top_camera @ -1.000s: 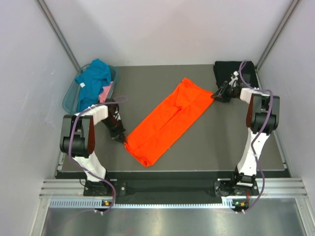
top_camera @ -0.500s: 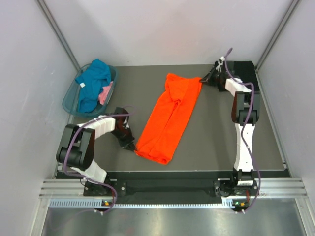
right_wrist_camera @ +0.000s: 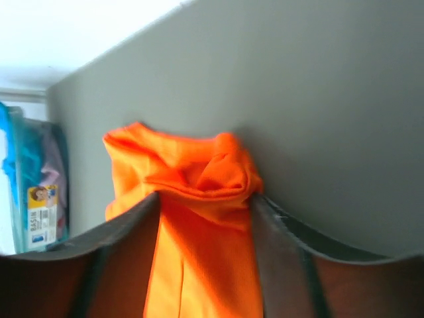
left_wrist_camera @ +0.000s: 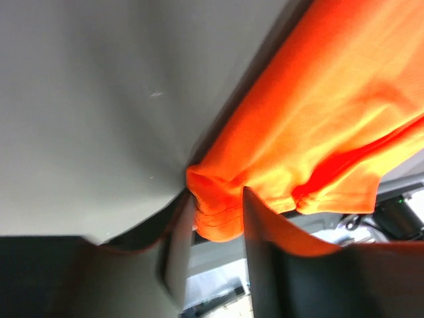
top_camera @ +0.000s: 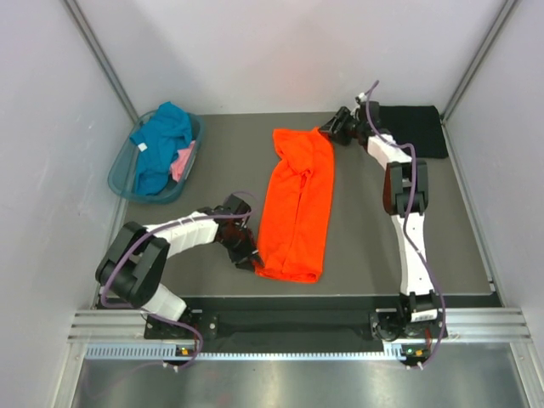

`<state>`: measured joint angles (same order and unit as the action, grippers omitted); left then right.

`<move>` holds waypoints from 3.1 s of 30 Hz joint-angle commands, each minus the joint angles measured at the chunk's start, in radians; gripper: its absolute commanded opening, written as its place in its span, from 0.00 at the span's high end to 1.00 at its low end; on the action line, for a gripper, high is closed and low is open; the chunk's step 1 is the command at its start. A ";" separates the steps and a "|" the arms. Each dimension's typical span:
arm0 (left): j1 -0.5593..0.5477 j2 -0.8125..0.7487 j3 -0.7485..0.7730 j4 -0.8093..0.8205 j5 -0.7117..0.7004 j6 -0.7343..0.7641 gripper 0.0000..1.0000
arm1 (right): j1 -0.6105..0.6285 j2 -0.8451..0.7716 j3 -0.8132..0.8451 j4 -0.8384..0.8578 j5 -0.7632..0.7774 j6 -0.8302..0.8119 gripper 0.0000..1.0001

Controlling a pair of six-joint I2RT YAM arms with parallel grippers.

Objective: Fold and stack the t-shirts
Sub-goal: Fold the tshirt

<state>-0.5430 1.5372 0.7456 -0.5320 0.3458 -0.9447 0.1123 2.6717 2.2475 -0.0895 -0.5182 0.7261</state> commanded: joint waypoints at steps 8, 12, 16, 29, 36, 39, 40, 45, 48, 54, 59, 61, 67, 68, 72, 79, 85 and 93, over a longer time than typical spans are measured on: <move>-0.002 -0.069 0.132 -0.186 -0.106 0.127 0.53 | -0.036 -0.600 -0.469 -0.403 0.174 -0.289 0.27; 0.015 -0.031 0.245 -0.256 -0.169 0.220 0.52 | -0.022 -0.808 -0.747 -0.365 0.181 -0.303 0.26; 0.054 0.035 0.400 -0.241 -0.211 0.296 0.48 | 0.058 -0.956 -0.931 -0.383 0.138 -0.350 0.27; 0.271 0.565 0.925 0.206 -0.166 0.457 0.56 | 0.217 -1.475 -1.359 -0.489 0.069 -0.310 0.31; 0.273 0.857 1.199 0.409 -0.139 0.316 0.57 | 0.217 -1.566 -1.413 -0.566 0.116 -0.289 0.32; 0.255 0.891 1.166 0.561 -0.174 0.262 0.55 | 0.219 -1.572 -1.427 -0.552 0.133 -0.275 0.32; 0.252 0.906 1.164 0.569 -0.180 0.248 0.55 | 0.217 -1.572 -1.427 -0.552 0.142 -0.274 0.32; 0.242 0.948 1.166 0.600 -0.163 0.149 0.55 | 0.217 -1.586 -1.416 -0.533 0.159 -0.274 0.32; 0.241 0.968 1.170 0.599 -0.188 0.118 0.56 | 0.217 -1.592 -1.419 -0.527 0.162 -0.271 0.32; 0.241 1.060 1.255 0.610 -0.140 0.058 0.76 | 0.217 -1.604 -1.447 -0.530 0.158 -0.261 0.32; 0.244 1.109 1.321 0.662 -0.137 0.047 0.90 | 0.217 -1.618 -1.470 -0.553 0.153 -0.263 0.32; 0.247 1.130 1.359 0.684 -0.136 0.050 0.93 | 0.217 -1.619 -1.477 -0.559 0.149 -0.258 0.33; 0.261 1.186 1.501 0.629 -0.137 0.093 0.82 | 0.217 -1.599 -1.496 -0.555 0.113 -0.261 0.33; 0.262 1.180 1.505 0.609 -0.137 0.107 0.74 | 0.217 -1.587 -1.497 -0.555 0.107 -0.263 0.33; 0.264 1.101 1.460 0.467 -0.171 0.223 0.43 | 0.219 -1.550 -1.497 -0.536 0.084 -0.269 0.33; 0.268 0.798 1.235 0.317 -0.214 0.348 0.44 | 0.256 -1.474 -1.500 -0.484 -0.031 -0.330 0.40; 0.267 0.506 0.913 0.201 -0.171 0.385 0.54 | 0.384 -1.374 -1.503 -0.394 -0.107 -0.358 0.59; 0.249 0.134 0.406 0.168 -0.016 0.377 0.53 | 0.468 -1.170 -1.459 -0.201 -0.132 -0.277 0.68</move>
<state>-0.2817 1.7802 1.2873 -0.3328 0.2520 -0.5732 0.5671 1.4582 0.7486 -0.4274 -0.6205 0.4110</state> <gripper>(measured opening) 0.473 0.335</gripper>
